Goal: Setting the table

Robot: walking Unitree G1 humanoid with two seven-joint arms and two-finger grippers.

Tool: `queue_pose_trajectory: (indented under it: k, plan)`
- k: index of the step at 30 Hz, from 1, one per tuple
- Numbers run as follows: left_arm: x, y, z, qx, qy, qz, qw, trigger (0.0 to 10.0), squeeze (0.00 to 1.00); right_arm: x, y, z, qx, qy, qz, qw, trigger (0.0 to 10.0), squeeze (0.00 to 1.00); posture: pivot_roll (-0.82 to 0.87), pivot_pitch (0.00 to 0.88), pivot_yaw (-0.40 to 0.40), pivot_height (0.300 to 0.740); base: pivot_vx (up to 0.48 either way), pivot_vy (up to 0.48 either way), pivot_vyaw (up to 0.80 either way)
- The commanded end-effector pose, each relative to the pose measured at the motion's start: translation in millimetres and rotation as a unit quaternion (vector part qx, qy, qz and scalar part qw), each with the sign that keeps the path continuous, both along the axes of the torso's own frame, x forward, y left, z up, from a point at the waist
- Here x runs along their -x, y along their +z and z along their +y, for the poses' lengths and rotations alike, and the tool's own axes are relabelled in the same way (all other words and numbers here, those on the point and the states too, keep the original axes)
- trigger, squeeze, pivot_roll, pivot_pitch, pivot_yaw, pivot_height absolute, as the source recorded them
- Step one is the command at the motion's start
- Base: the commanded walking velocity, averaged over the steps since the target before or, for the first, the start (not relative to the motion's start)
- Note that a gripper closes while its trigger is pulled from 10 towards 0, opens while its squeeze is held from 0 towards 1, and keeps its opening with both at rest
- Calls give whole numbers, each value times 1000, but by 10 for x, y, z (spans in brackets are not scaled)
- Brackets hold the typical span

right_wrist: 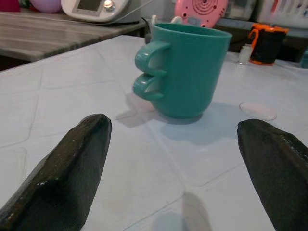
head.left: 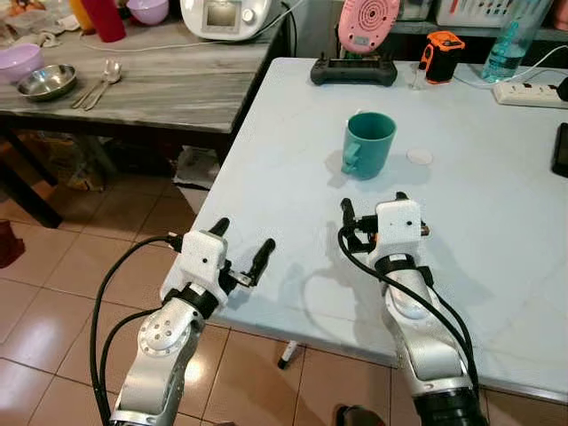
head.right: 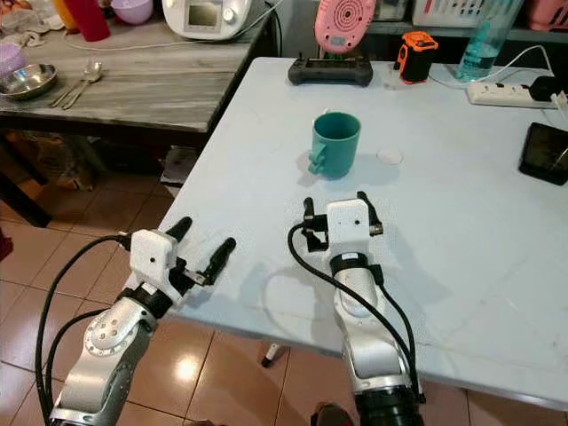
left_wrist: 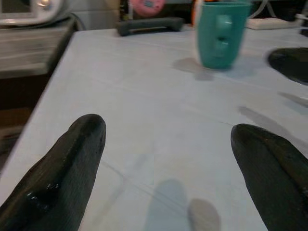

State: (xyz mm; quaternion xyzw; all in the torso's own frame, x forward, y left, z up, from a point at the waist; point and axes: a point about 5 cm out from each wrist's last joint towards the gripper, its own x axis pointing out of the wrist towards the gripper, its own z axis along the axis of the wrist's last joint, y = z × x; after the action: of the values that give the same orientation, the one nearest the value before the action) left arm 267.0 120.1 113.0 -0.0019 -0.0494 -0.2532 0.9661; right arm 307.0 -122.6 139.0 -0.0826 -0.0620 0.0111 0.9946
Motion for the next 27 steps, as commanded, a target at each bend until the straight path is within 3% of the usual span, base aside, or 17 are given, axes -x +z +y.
queue_pose_trajectory:
  k: [1, 4, 10, 16, 20, 27]
  plan:
    - [42, 24, -10, -3, -25, -9, 1000, 10000, 0, -41, 15, -7, 4, -12, -4, 1000, 10000, 0, -117, 173, 74, 740, 0, 0, 0]
    - [103, 27, -52, 6, -68, -4, 998, 10000, 0, -116, 35, -14, 8, -24, -8, 1000, 10000, 0, -111, 187, 75, 740, 0, 0, 0]
    - [159, 1, -40, -9, -97, 0, 995, 10000, 0, -254, 82, 57, 10, -26, -11, 1000, 10000, 0, -98, 213, 76, 740, 0, 0, 0]
    - [180, -1, -19, -10, -102, 3, 995, 10000, 0, -375, 151, 207, 3, -12, -16, 1000, 10000, 0, -85, 225, 81, 740, 0, 0, 0]
    - [217, 6, -12, -9, -104, 6, 995, 10000, 0, -440, 208, 411, -2, 8, -20, 1000, 10000, 0, -64, 235, 82, 740, 0, 0, 0]
    - [234, 12, 1, -8, -102, 8, 995, 10000, 0, -512, 254, 495, 5, 7, -28, 1000, 10000, 0, -57, 240, 84, 740, 0, 0, 0]
